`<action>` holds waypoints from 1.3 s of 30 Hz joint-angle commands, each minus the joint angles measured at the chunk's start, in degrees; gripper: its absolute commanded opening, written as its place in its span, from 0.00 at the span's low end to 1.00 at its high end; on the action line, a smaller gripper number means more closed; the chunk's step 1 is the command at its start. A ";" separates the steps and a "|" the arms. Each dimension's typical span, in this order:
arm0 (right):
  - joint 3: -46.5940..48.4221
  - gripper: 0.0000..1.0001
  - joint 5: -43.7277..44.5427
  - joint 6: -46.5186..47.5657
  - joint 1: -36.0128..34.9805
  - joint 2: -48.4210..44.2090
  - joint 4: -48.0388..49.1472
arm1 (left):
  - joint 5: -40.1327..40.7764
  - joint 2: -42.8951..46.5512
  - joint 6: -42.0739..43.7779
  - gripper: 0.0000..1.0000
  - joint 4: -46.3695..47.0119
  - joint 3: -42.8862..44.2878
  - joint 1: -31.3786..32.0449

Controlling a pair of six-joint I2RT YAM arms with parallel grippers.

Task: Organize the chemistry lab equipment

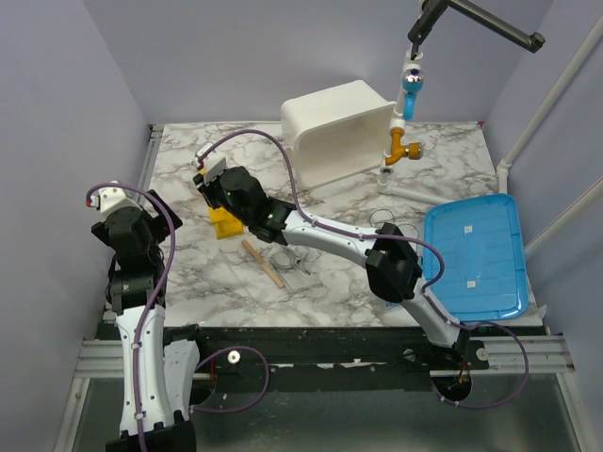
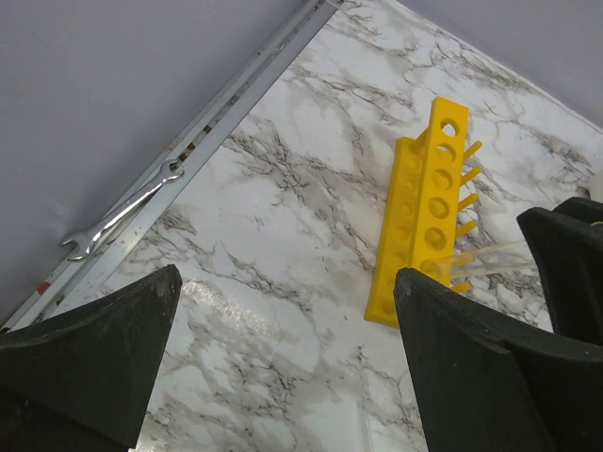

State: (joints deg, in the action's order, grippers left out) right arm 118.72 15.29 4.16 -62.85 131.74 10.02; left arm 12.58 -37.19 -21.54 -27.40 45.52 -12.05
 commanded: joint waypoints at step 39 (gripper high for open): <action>4.51 0.30 -0.35 -5.93 -0.50 8.51 -7.30 | -4.73 -1.13 -1.23 0.99 1.92 0.37 -1.11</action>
State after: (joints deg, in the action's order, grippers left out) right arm 122.48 14.70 1.48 -62.94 138.12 4.23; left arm 9.58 -38.06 -22.31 -26.63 45.52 -12.69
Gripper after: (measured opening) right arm 0.299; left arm 0.985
